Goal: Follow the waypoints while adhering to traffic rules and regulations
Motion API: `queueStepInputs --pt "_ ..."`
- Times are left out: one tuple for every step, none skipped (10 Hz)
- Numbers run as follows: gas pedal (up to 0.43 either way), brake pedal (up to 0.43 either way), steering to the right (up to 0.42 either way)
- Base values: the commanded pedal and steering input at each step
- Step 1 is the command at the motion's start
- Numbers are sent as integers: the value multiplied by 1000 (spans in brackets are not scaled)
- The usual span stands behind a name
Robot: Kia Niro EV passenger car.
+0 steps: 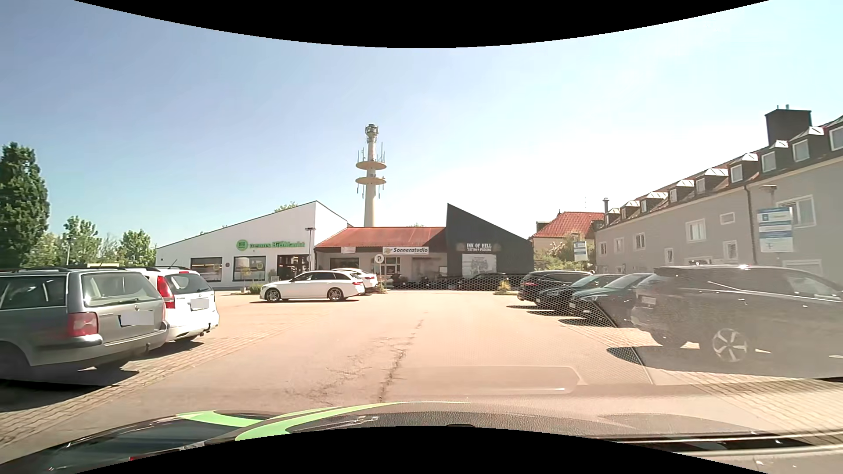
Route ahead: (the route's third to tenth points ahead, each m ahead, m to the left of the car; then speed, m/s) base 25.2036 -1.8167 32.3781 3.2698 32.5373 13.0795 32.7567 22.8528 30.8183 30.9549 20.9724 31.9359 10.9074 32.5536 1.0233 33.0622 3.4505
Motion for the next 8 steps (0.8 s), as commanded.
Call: queueStepInputs --pt "280 0 -155" --pt "280 0 -102" --pt "280 0 -64" --pt "280 0 -22" --pt "280 0 1" --pt "280 0 7" --pt "280 0 8" --pt "280 0 8"
